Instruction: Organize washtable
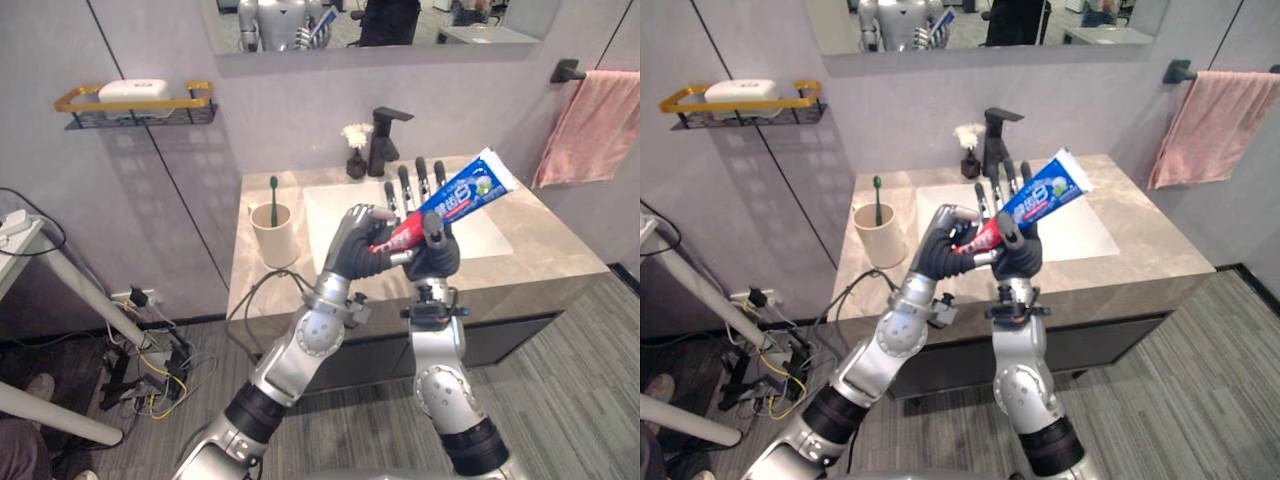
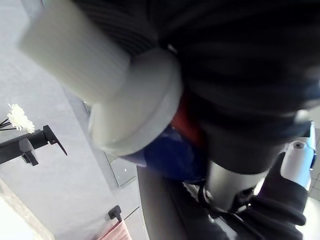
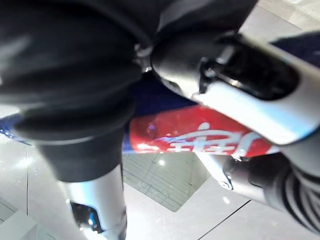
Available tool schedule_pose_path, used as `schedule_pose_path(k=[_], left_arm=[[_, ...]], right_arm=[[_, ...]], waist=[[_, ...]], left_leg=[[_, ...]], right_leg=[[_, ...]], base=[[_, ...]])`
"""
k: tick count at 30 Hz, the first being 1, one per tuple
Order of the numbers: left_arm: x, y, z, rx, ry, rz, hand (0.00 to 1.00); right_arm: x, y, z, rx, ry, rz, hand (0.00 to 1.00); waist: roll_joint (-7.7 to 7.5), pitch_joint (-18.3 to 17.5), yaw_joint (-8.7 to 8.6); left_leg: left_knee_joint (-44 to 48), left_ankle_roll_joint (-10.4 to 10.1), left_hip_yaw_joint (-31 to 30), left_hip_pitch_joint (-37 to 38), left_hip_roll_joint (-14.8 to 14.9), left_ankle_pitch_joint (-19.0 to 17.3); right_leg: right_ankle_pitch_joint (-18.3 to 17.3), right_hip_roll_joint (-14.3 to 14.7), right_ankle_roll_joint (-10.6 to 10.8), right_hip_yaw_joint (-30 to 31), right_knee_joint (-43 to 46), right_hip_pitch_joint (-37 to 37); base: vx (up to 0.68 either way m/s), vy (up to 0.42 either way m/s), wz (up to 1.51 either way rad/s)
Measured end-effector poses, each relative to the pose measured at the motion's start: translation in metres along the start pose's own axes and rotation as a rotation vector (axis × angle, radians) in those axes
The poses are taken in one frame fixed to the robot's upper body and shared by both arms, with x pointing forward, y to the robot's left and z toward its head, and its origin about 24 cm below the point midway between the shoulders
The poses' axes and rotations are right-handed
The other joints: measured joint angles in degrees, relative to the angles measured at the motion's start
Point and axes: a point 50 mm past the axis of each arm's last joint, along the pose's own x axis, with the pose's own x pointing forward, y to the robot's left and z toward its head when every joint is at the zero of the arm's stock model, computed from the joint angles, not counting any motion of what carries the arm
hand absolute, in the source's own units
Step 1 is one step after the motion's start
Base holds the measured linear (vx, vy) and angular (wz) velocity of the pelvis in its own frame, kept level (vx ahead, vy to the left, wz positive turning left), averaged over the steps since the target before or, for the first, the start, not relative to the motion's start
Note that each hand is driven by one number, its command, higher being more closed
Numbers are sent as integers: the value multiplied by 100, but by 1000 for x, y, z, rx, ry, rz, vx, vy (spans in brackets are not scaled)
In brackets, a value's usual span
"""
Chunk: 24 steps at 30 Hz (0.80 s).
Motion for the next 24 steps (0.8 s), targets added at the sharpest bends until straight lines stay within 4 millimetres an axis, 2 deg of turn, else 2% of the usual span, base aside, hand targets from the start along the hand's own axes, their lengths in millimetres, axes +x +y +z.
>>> schedule_pose_path(k=[9, 24], left_arm=[[4, -1, 3, -6, -32, -7, 100], [1, -4, -5, 2, -13, -28, 100]], right_arm=[[9, 5, 4, -5, -6, 41, 0], [10, 2, 5, -31, 41, 53, 0]], waist=[[-44, -28, 45], [-75, -48, 59]], left_leg=[[-2, -1, 33, 12, 0, 0], [-10, -1, 191, -6, 2, -6]], right_leg=[[5, 2, 3, 29, 0, -11], [62, 18, 10, 218, -1, -107]], base=[[0, 0, 0], [-14, -2, -6]])
